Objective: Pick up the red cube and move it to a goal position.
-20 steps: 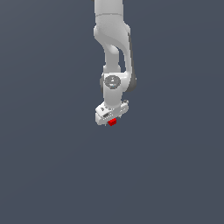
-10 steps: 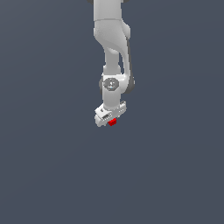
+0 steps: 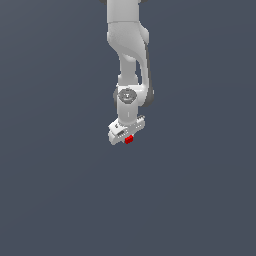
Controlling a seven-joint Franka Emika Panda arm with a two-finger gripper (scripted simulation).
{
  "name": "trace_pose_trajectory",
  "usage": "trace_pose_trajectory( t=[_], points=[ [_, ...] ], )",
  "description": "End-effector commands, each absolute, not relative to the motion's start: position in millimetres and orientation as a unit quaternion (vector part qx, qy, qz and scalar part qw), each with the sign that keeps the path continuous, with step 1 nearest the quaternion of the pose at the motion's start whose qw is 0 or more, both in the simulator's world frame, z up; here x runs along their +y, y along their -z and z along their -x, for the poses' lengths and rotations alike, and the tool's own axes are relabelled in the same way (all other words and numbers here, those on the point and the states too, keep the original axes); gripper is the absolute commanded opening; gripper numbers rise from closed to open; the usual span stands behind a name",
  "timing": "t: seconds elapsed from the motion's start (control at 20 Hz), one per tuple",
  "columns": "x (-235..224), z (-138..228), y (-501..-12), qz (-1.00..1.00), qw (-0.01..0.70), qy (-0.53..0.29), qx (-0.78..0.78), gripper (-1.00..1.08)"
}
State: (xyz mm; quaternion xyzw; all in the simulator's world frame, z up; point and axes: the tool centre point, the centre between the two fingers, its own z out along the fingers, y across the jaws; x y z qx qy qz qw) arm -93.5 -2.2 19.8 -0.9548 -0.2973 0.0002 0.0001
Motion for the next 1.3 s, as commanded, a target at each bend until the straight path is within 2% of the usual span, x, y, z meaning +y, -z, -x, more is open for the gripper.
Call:
trace_pose_trajectory(
  t=[0.0,0.65,1.25],
  points=[
    [-2.2,93.3,-20.0,0.955,0.0,0.0,-0.297,-1.0],
    [4.4,94.5,-44.0,0.955,0.0,0.0,-0.297,-1.0],
    [31.1,98.2,-139.1,0.955,0.0,0.0,-0.298,-1.0]
  ],
)
